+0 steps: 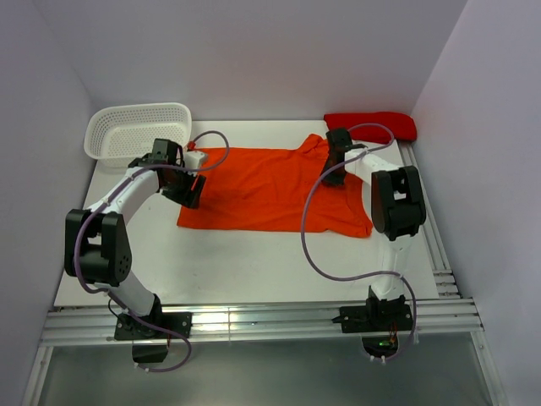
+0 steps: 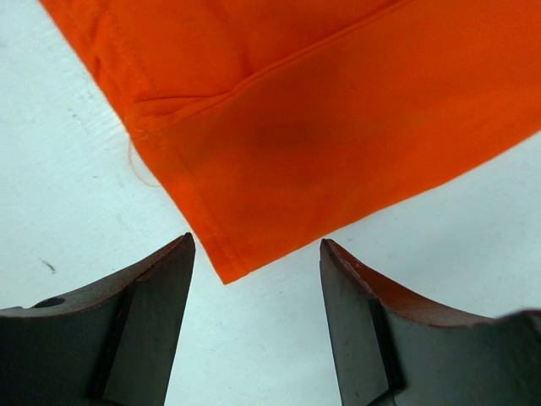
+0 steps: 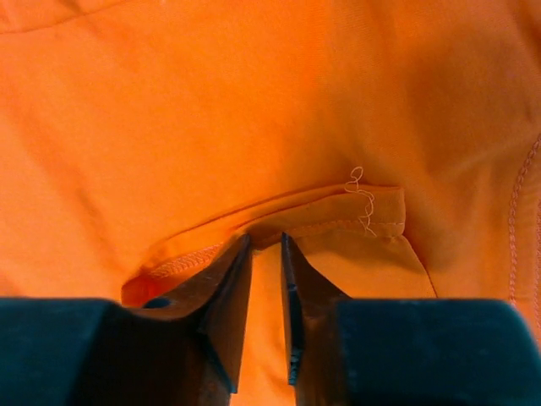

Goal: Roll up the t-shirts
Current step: Fold the tshirt

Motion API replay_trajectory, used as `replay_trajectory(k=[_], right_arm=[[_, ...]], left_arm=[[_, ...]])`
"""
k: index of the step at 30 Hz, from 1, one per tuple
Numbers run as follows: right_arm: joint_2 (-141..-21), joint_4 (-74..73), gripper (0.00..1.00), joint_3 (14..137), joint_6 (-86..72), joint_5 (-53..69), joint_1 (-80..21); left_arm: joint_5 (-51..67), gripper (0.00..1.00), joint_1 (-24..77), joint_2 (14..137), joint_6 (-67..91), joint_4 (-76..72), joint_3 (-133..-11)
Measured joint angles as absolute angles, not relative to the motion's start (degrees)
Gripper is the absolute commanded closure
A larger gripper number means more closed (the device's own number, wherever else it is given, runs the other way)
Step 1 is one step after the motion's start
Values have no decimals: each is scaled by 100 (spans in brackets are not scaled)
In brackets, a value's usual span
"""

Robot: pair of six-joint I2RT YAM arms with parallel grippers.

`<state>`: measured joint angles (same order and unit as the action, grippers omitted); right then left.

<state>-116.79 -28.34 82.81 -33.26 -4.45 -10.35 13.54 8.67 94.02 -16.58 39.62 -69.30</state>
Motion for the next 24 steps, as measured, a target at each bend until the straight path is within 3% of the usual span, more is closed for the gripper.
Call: replay_trajectory(k=[5,13,24], right_arm=[[-11124,-2635,58,7616,-3350,-475,-980],[-8768,-2152,40,5387,-3457,-110,-276],[-7220,-1892,26,3323,-3800,458,246]], left_arm=[[1170,27,788,9402,-1667,3706,-6637],[1594,22,95,9443,-1813,3739,-6455],[3061,22,-825,10313,-2198,4097,-6475]])
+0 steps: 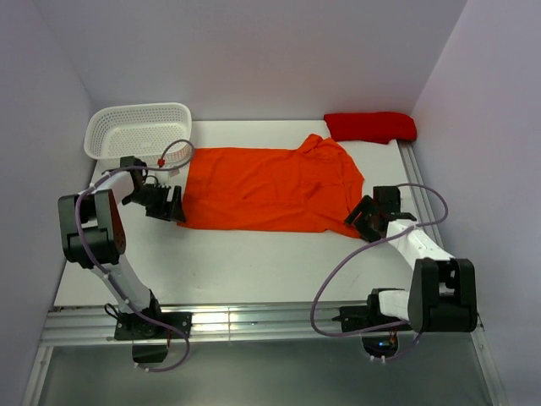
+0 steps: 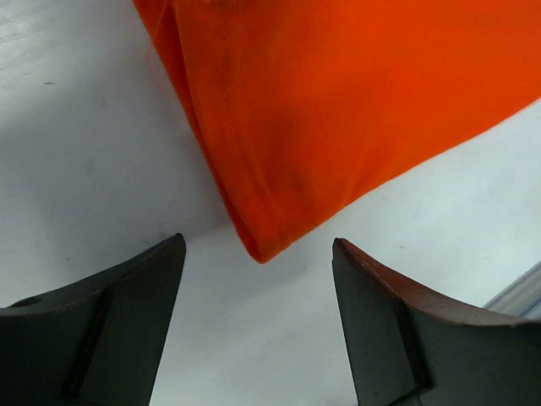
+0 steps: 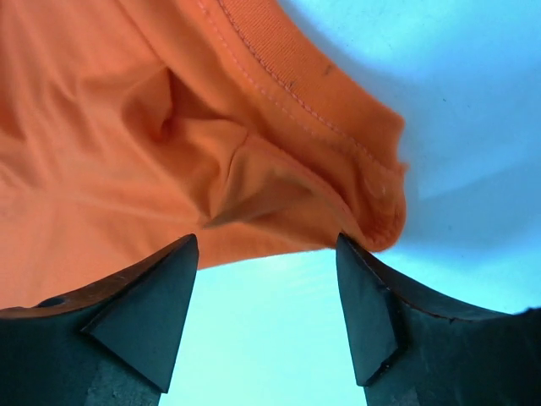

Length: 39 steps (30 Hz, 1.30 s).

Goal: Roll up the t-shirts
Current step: Fold the tshirt

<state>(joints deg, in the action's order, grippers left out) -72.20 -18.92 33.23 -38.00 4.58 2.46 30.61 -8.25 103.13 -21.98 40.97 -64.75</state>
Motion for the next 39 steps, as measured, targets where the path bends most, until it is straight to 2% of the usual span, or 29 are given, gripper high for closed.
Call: replay_trajectory(k=[5,13,26,29,32,33,35,38,39], right_arm=[[-6676,-1839,23,3059,-3962,432,320],[-6606,-1992,20,3024,-3999,176,475],[-7450,-2073,20,3441,-3640,-58,659],[-7518,-1990,25,3476,-3627,-40,663],[-7531,-1931,34,3476,-3625,21,666],[-7535,-1903,41,3476,-3627,56,666],[-7548,-1855,44,3476,-3621,110,666],[-7568,-1811,46,3476,-3629,167,666],[-7568,-1800,49,3476,-3629,183,666]], left_arm=[[3697,23,-1079,10521,-2322,4254,-6615],[4023,24,-1118,10602,-2314,4265,-6617],[4005,26,-1118,10634,-2093,4115,-6602],[4003,28,-1116,10648,-2010,4071,-6604],[4007,33,-1114,10687,-1925,4023,-6617],[4003,36,-1107,10702,-1903,4012,-6626],[3994,39,-1079,10744,-1841,3970,-6641],[3940,49,-965,10774,-1723,3894,-6650],[3913,57,-910,10785,-1688,3854,-6648]])
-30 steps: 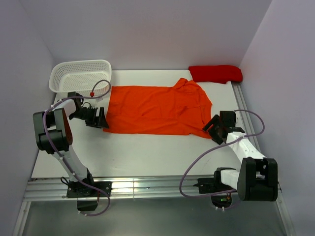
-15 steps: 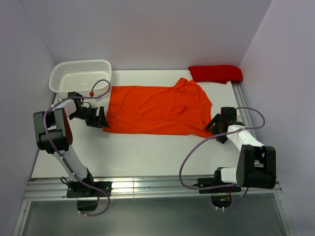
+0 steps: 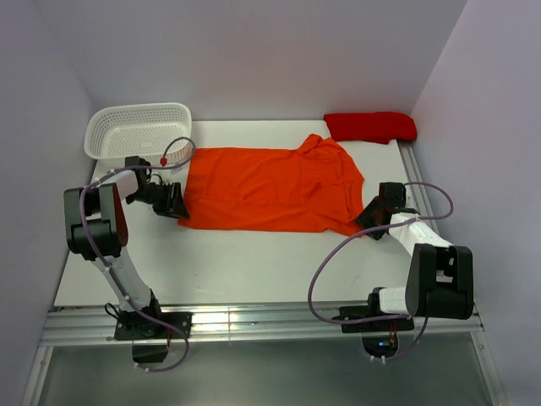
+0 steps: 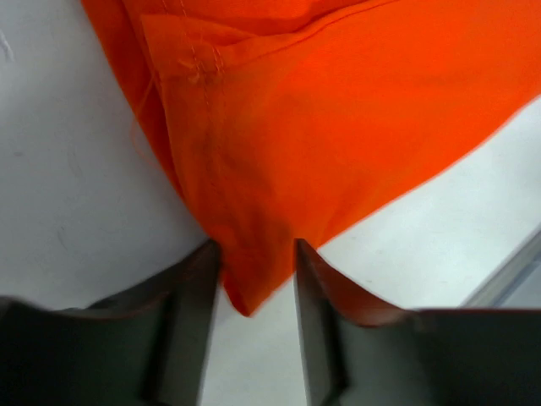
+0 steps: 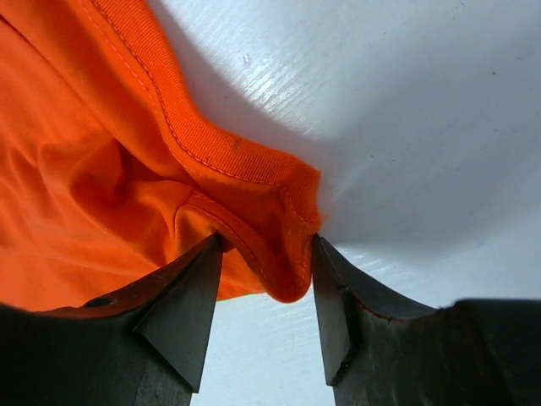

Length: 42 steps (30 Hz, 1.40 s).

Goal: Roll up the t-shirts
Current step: Fold the tshirt

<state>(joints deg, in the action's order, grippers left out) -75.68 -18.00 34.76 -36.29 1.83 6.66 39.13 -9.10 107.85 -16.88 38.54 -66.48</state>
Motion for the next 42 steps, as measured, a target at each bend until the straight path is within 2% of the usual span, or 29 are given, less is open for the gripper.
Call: replay_trajectory(k=[3,6,11,14,30,42], right_arm=[[-7566,-1791,62,3476,-3634,248,666],[-7561,-1780,70,3476,-3645,314,666],[-7533,-1761,93,3470,-3660,432,666],[-7526,-1806,99,3470,-3697,449,666],[-6901,-3253,100,3393,-4174,263,666],[-5358,-4718,100,3214,-4283,287,666]], left_arm=[[3785,74,-735,10827,-1573,3710,-6615],[3758,87,-657,10849,-1485,3607,-6547],[3782,99,-655,10770,-1367,3465,-6407],[3695,100,-652,10639,-1369,3391,-6272],[2742,100,-644,9920,-1704,3745,-5732],[2189,100,-644,9273,-2202,4193,-5146]])
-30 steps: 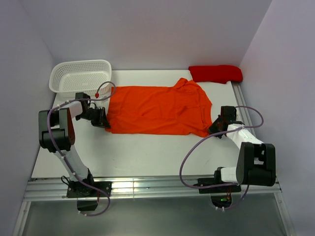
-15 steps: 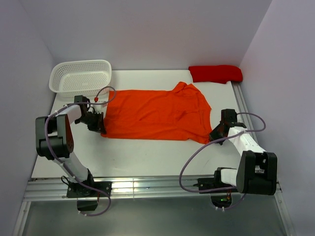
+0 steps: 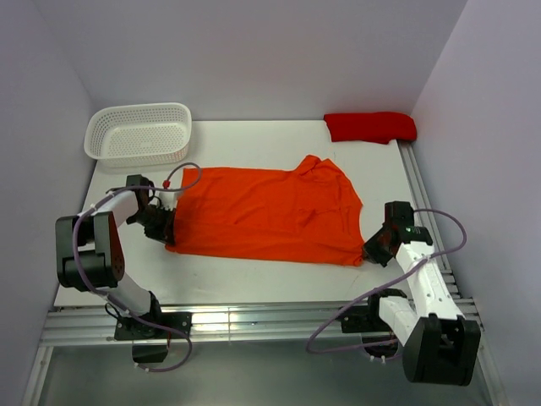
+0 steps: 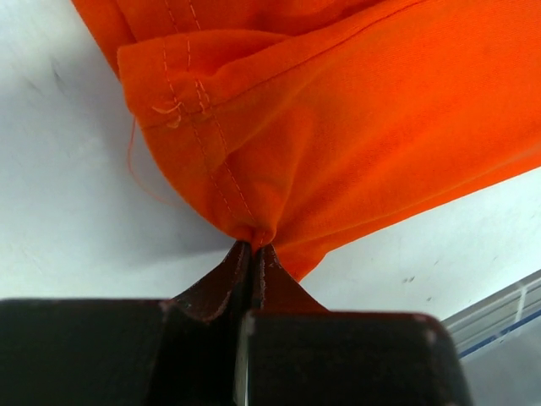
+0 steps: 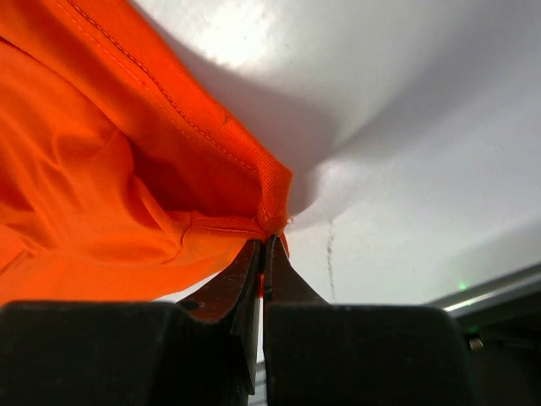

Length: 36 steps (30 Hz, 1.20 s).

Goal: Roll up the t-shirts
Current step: Fold the tshirt

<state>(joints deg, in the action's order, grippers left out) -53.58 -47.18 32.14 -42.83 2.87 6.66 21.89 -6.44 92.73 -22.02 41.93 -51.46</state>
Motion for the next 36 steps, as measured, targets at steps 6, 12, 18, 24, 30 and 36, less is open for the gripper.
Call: replay_trajectory(k=[6,12,18,24,30,36], right_arm=[[-4825,-5363,100,3214,-4348,327,666],[-4768,-5723,91,3214,-4364,401,663],[-4825,-5819,66,3229,-4324,478,663],[-4941,-5854,52,3400,-4226,526,663],[-4967,-5881,49,3710,-4165,545,663],[-5323,-5561,47,4316,-4032,854,663]], left_arm=[[1927,100,-650,8976,-2445,4552,-4888],[1782,86,-657,8868,-2635,4875,-4801],[1737,48,-668,8866,-2803,5004,-4801],[1734,36,-705,8820,-2891,5242,-4908],[1737,33,-849,8820,-3009,5413,-5354],[1730,33,-1013,8989,-3087,5710,-6130]])
